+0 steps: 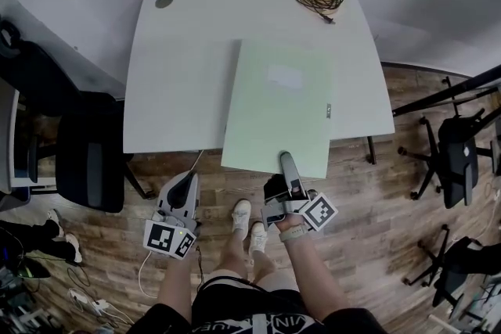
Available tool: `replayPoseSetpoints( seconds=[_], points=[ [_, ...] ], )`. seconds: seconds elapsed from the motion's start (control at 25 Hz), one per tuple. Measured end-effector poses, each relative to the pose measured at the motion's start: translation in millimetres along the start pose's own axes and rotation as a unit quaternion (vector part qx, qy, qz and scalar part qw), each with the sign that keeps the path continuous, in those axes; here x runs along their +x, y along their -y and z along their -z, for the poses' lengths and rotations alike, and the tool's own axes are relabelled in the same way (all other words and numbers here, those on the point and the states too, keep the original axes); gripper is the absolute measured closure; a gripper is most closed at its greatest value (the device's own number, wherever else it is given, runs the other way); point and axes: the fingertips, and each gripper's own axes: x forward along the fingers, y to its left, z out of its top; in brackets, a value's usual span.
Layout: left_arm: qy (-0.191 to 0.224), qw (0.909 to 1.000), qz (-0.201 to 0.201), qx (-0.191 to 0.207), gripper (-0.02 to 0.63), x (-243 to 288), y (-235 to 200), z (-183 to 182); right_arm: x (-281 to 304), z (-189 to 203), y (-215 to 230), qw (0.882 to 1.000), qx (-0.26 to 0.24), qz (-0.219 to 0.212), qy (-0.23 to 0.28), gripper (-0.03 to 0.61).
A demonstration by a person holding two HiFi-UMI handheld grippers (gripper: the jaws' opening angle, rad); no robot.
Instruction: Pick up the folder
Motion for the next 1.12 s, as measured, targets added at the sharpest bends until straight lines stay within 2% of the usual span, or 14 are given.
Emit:
replayPoseSetpoints(
  seconds=[0.4,0.6,0.92,1.12],
  points=[
    [-0.003,1.0,0.003,-0.005,0.6,9,1,8,10,-7,-4,0.999,0.026,-0.02,0.023,0.225],
    [-0.004,0.9999,0.004,-0.01,0.6,7,6,11,9,-7,0,1.0,0.021,-0.005,0.019,0.229],
    [0.002,0.9999,0.0,-0.012,0.6,1,3,8,8,-6,2,1.0,0.021,0.007,0.015,0.284],
    [0.006,0.9999,-0.001,-0.01,0.599,-6,4,2,3,-11,-4,1.0,-0.001,0.015,0.005,0.287]
  ],
)
